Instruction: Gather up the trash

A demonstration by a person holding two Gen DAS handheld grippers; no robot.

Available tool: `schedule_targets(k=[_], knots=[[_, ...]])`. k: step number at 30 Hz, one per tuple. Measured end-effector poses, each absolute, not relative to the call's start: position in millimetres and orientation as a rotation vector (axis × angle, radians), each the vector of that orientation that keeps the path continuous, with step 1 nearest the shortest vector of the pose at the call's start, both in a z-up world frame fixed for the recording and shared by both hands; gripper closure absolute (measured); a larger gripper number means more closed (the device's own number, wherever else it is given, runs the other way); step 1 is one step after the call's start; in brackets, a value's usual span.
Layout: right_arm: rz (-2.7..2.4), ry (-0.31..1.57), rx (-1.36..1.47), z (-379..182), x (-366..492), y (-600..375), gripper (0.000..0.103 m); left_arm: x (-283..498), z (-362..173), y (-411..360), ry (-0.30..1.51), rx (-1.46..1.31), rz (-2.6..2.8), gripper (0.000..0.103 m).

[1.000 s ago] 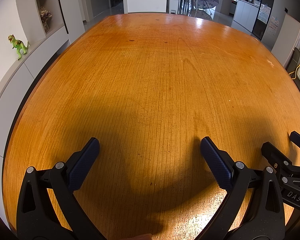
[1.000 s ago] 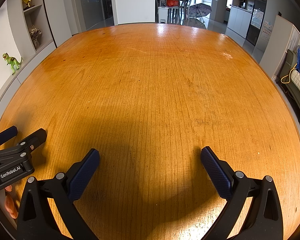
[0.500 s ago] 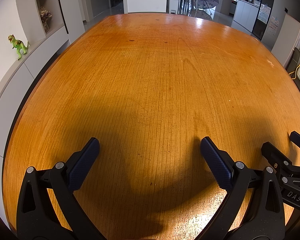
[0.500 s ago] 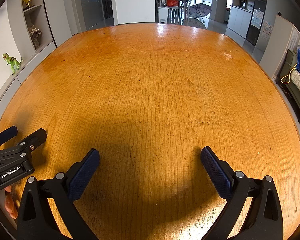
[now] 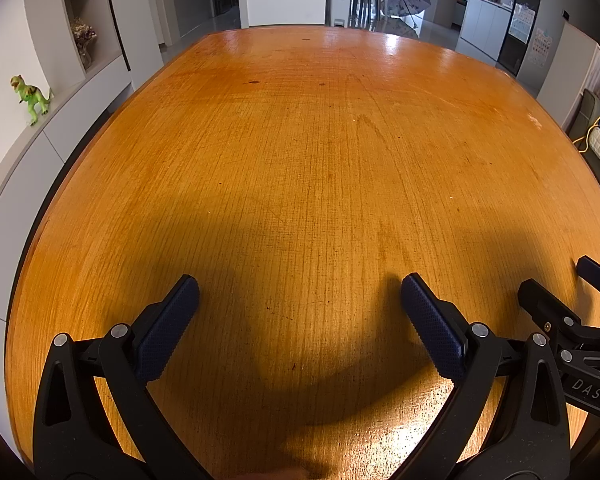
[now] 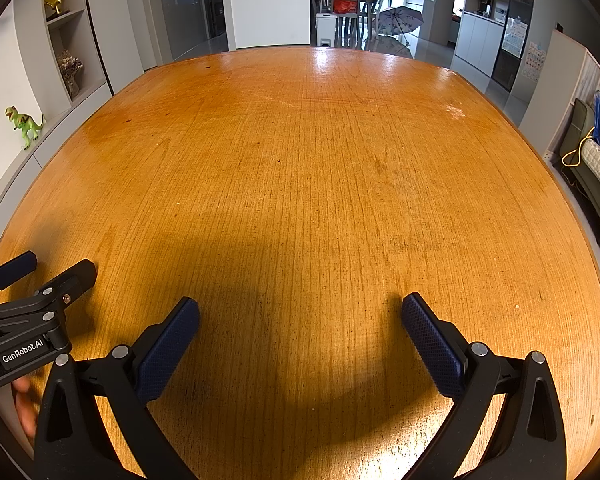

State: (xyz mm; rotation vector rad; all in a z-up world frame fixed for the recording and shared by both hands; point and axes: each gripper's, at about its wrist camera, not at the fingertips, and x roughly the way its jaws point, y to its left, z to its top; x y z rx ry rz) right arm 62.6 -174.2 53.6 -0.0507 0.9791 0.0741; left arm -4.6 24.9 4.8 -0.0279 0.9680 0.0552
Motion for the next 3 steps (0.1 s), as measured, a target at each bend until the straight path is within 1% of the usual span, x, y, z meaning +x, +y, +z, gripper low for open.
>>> schedule_targets(k=[3], knots=[[0.074, 0.979, -0.052, 53.6, 62.6, -174.0, 0.002, -5.7, 4.6, 24.3, 0.968, -0.027, 0.056, 0.006]])
